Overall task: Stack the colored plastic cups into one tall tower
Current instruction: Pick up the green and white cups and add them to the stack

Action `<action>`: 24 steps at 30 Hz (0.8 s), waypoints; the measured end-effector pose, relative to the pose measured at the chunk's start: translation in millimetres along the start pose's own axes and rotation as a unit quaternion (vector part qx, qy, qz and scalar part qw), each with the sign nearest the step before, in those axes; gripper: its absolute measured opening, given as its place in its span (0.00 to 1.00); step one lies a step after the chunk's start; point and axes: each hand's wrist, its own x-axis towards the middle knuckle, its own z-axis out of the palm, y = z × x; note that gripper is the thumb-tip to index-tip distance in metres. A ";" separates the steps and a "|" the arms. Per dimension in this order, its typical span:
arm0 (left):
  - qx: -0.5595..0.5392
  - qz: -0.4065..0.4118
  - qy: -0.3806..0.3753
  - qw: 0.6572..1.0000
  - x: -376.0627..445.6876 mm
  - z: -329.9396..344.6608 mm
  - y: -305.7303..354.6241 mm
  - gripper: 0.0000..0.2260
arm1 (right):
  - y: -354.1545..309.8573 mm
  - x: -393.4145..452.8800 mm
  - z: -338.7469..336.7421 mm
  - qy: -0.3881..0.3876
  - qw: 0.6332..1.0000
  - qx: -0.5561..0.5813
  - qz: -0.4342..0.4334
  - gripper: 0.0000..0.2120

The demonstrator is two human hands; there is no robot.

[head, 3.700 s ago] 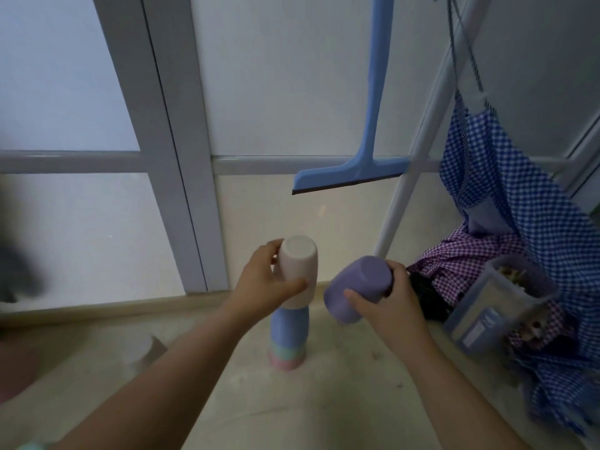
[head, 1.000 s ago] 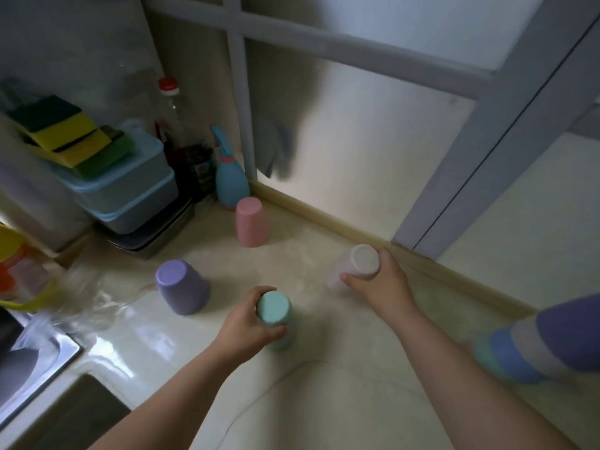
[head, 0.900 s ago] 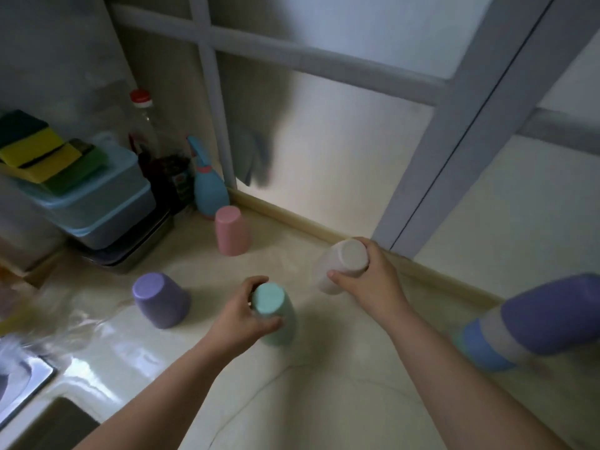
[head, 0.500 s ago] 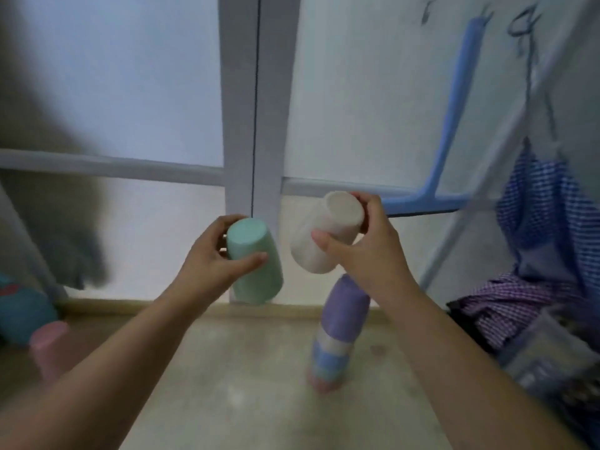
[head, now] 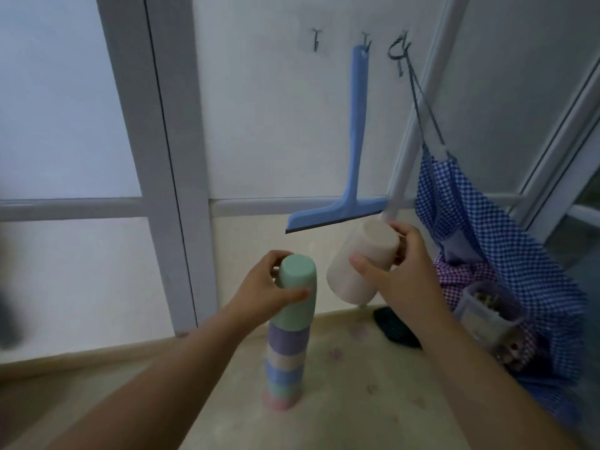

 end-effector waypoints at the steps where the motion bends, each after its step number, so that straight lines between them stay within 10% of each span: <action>1: 0.009 -0.005 -0.005 1.000 -2.6 3.3 -8.0 0.23 | 3.2 -1.7 -1.7 0.001 1.000 -0.002 0.008 0.28; 24: 0.143 -0.040 0.079 0.986 -74.1 -99.6 -40.9 0.09 | 15.7 -3.0 82.8 -0.126 0.992 -0.013 0.028 0.33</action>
